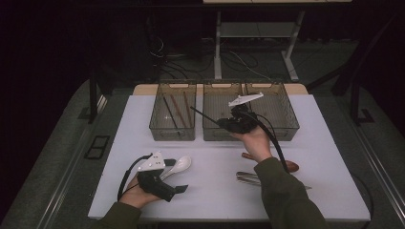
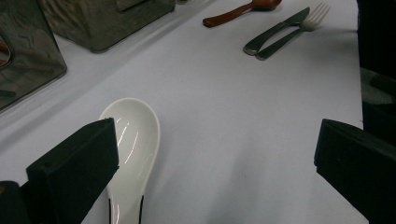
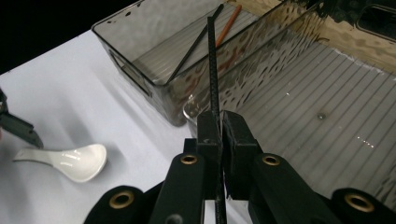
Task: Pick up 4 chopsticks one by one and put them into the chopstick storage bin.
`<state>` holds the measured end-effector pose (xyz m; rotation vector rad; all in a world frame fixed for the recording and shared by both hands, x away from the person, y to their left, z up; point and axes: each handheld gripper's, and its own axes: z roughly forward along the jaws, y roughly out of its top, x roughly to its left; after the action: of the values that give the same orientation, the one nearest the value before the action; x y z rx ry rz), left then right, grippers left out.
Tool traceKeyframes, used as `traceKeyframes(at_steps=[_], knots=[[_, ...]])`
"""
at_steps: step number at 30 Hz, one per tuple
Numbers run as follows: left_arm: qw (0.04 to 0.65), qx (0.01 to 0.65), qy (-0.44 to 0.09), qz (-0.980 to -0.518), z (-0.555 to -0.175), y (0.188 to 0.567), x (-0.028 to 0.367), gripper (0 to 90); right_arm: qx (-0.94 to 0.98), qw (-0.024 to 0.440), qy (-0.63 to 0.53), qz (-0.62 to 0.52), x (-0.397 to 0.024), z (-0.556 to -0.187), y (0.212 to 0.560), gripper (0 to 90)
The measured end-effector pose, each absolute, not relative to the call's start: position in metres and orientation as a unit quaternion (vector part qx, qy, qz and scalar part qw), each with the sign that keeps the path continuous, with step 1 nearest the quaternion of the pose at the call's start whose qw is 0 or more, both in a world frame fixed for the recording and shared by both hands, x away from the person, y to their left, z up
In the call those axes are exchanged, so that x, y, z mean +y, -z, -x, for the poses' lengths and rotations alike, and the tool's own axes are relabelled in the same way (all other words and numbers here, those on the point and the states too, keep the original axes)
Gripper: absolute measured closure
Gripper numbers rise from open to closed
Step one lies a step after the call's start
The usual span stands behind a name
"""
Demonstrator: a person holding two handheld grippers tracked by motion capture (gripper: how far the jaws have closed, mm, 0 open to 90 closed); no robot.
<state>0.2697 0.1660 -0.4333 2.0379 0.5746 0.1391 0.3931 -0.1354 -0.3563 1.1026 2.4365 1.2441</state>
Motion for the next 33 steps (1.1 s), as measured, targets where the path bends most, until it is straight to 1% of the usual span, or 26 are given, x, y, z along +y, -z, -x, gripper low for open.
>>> traceKeyframes(at_steps=[13, 33], knots=[[0.488, 0.234, -0.058, -0.839, -0.27, 0.433, 0.165, 0.0, 0.822, 0.1, -0.41, -0.381, -0.105, -0.416, 0.353, 86.4], [0.486, 0.231, -0.057, -0.841, -0.269, 0.432, 0.164, 0.0, 0.829, 0.109, -0.382, -0.393, -0.042, -0.459, 0.36, 86.3]])
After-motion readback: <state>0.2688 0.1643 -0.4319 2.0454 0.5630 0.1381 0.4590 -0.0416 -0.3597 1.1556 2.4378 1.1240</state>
